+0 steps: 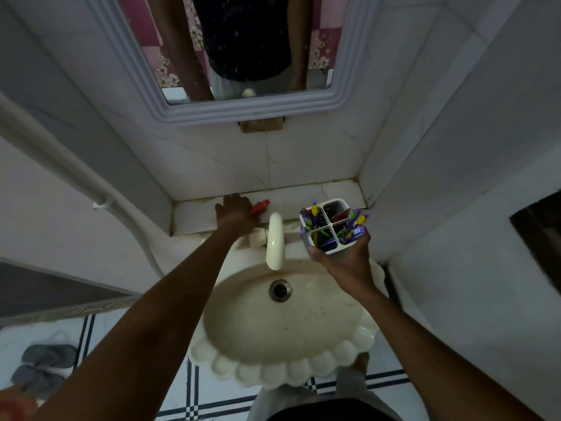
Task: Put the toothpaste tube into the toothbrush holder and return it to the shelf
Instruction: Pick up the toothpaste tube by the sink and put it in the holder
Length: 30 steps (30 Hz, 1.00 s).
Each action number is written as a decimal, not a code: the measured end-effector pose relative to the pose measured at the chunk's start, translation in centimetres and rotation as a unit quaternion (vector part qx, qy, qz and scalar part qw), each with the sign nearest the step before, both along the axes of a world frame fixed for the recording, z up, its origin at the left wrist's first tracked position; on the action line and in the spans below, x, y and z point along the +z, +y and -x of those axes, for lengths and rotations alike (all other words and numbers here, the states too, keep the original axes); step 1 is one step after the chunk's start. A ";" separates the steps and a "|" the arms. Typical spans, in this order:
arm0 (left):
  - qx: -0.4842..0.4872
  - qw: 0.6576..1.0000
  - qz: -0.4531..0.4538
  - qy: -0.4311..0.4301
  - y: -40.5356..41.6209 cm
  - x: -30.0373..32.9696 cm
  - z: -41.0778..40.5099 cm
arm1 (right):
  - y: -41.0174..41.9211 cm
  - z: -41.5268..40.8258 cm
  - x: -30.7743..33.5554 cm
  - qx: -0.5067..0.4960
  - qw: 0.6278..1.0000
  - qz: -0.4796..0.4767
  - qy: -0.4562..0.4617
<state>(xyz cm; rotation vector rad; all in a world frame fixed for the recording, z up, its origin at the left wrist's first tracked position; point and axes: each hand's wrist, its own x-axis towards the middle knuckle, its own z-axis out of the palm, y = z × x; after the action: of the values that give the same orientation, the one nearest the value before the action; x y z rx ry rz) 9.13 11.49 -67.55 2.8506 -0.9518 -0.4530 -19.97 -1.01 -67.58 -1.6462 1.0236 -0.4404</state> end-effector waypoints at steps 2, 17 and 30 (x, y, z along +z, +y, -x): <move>0.023 0.997 0.063 0.036 0.8 0.5 0.6 | -0.2 0.0 -0.3 -0.002 1.000 0.002 0.003; -0.119 0.963 0.229 0.079 1.2 18.5 7.5 | 0.1 0.2 1.5 0.027 0.999 0.004 0.032; -0.134 0.967 0.208 0.053 -1.7 16.3 14.4 | -0.4 0.3 1.0 0.042 0.997 0.011 0.057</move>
<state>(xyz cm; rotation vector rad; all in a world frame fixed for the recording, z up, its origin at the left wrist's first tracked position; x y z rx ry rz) -5.27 9.81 -51.22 2.3140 -1.2476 -0.3700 -20.32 -1.43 -66.56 -1.7431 1.0326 -0.3053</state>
